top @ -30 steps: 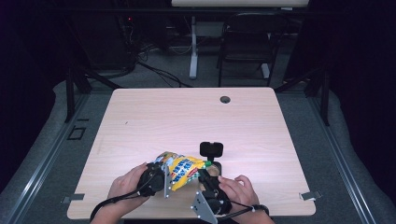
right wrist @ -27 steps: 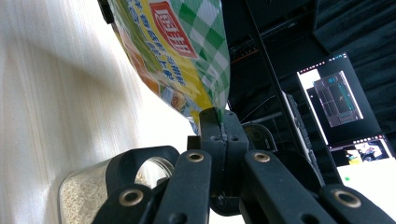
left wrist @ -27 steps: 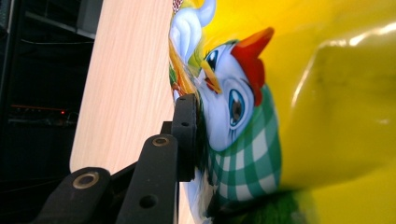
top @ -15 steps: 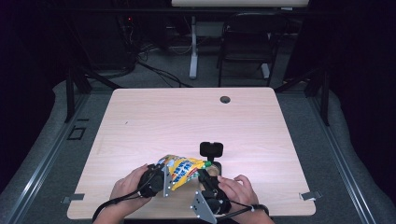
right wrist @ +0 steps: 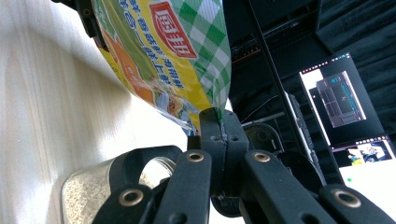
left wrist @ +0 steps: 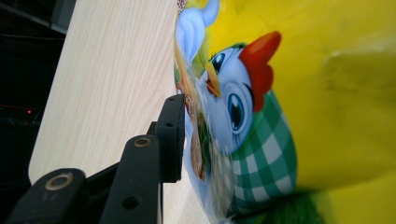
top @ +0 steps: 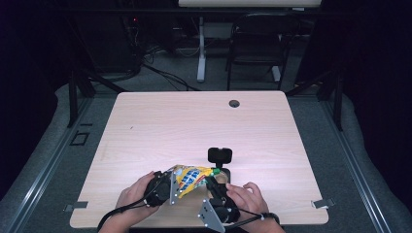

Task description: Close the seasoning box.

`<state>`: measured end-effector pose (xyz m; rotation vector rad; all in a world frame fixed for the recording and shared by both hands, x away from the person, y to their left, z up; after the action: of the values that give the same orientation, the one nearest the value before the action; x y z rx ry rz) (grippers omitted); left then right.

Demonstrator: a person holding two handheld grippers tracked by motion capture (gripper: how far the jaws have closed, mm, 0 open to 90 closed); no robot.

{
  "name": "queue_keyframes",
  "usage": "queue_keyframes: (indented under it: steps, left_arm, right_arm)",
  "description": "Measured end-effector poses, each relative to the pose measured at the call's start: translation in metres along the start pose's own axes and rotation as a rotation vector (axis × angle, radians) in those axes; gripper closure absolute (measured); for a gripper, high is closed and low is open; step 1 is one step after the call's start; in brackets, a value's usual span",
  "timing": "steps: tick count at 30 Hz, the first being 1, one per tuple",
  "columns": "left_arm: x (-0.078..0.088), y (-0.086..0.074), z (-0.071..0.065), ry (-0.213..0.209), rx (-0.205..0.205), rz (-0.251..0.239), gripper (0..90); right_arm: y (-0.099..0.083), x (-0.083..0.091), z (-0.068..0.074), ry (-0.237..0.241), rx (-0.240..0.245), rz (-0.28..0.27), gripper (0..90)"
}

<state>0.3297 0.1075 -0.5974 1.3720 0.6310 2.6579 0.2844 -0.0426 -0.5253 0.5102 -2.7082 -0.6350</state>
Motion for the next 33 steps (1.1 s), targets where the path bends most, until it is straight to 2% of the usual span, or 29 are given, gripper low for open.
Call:
queue_keyframes:
  steps: [16,21,30,33]
  left_arm:
    - [-0.003,-0.002,-0.003,-0.037,0.019,0.001,64.0]
    - [-0.007,-0.004,-0.005,-0.077,0.05,-0.013,68.8]
    - [-0.009,-0.007,-0.003,-0.091,0.084,-0.032,73.6]
    - [-0.01,-0.007,-0.004,-0.097,0.099,-0.048,74.5]
  right_arm:
    - [0.0,-0.001,0.001,0.0,0.001,0.002,90.0]
    - [0.001,-0.003,0.001,0.007,0.004,0.007,90.0]
    - [0.006,-0.008,0.0,0.016,-0.01,0.004,90.0]
    - [0.007,-0.009,-0.001,0.019,-0.029,-0.005,88.0]
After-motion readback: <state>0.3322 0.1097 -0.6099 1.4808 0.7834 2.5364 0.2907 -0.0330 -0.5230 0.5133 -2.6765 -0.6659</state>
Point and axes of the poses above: each handheld gripper's, and its own axes: x roughly backward along the jaws, y roughly out of its top, z roughly to its left, the point moved 9 cm from there along -x, roughly forward along the jaws, and after that the axes turned 6 degrees about -y, right-handed, at the moved point
